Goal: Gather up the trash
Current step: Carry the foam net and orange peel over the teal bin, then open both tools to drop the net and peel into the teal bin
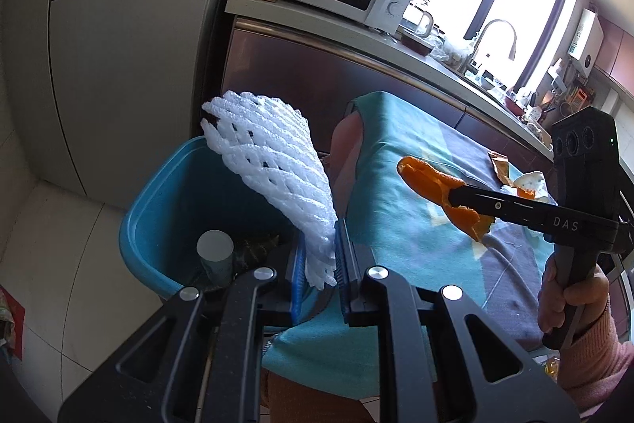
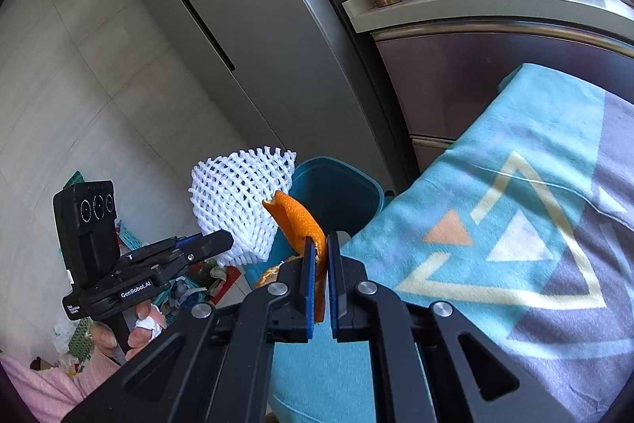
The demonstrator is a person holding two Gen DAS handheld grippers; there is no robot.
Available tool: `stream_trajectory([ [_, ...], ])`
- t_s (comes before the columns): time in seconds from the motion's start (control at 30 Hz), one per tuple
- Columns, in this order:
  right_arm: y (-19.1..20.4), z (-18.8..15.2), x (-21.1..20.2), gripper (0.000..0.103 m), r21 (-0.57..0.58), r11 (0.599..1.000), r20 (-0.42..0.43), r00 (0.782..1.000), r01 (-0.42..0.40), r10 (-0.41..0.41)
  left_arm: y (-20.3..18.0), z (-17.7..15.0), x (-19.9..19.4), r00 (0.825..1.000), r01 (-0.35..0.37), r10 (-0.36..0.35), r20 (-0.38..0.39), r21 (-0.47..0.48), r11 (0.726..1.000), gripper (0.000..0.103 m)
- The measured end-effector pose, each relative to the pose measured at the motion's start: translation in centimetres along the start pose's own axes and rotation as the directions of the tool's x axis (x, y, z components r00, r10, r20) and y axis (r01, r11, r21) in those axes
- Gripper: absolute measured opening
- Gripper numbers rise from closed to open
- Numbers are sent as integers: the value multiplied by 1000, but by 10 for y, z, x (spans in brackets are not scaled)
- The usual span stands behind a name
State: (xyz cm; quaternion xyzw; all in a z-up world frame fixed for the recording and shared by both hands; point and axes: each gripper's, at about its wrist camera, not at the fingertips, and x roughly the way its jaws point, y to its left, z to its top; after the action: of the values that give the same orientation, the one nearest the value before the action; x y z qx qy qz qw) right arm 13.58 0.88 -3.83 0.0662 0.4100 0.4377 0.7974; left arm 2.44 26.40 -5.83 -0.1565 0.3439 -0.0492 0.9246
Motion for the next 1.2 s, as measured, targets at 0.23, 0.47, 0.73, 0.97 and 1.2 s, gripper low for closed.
stream_trajectory([
  [0.23, 11, 13, 37, 5, -14, 1000, -52, 999, 16, -16, 22, -5, 17, 998, -39, 38, -41, -23, 999, 15],
  [0.47, 15, 17, 71, 5, -12, 999, -114, 993, 41, -42, 36, -8, 34, 994, -70, 67, -84, -34, 997, 15],
  [0.73, 21, 20, 106, 7, -16, 997, -178, 981, 75, -77, 46, -10, 53, 989, -85, 79, -126, -45, 995, 17],
  [0.97, 22, 20, 116, 11, -16, 997, -195, 977, 80, -82, 49, -10, 71, 985, -84, 75, -158, -52, 995, 22],
  [1.2, 22, 19, 110, 20, -11, 998, -185, 980, 64, -65, 51, -15, 79, 984, -80, 67, -164, -78, 994, 26],
])
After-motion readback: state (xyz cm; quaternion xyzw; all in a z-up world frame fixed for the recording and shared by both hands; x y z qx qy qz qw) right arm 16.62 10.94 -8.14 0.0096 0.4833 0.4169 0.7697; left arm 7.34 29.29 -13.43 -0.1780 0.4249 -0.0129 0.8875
